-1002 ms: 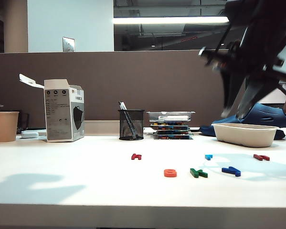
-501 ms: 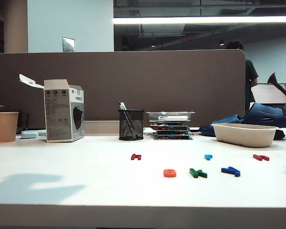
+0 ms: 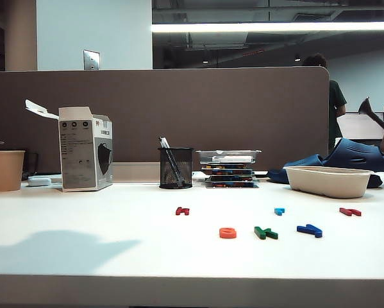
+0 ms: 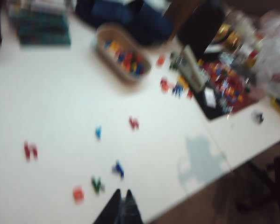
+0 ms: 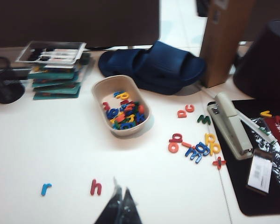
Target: Select the appropriate letters from the row of letter magnets placed on the table to arrange into the word "sky".
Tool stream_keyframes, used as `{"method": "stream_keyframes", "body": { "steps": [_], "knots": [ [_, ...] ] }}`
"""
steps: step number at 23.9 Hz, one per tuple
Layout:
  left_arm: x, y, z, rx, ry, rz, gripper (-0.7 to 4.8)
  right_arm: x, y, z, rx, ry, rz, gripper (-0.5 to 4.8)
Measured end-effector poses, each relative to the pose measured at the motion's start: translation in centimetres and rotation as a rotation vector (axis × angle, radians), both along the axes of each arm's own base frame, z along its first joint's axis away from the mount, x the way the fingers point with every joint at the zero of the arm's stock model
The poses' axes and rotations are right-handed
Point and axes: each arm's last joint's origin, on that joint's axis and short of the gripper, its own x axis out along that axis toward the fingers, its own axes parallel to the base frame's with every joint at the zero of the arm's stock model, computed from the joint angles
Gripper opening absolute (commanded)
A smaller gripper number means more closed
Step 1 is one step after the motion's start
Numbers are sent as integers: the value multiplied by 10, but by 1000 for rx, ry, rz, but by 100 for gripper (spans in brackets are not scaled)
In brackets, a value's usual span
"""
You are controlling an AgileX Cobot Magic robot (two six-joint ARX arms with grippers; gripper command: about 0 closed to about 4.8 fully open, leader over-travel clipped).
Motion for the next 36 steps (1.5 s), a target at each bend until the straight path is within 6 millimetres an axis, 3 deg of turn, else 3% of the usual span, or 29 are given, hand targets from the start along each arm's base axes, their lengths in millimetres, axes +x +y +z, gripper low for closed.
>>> {"method": "stream_keyframes", "body": {
  "steps": [5, 8, 11, 16, 21, 23, 30, 36],
  "knots": [
    [27, 30, 31, 21, -232, 121, -5, -14, 5, -30, 13, 26, 3, -6],
    [36, 72, 63, 71, -373, 281, -5, -23, 8, -46, 27, 35, 2, -6],
    [32, 107, 86, 154, -477, 425, -5, -30, 10, -59, 49, 18, -7, -6],
    [2, 153, 88, 325, -454, 644, -5, -33, 17, -82, 71, 43, 65, -6],
    [-52, 161, 84, 323, -517, 675, -5, -48, 23, -88, 74, -36, 88, -6],
    [-82, 164, 69, 333, -526, 697, -5, -51, 26, -99, 80, -30, 128, -6],
    [-133, 170, -3, 357, -477, 728, -5, -70, 30, -118, 52, -125, 138, -6],
    [-158, 171, -72, 335, -458, 695, -5, -79, 34, -134, 87, -218, 219, -6]
  ]
}}
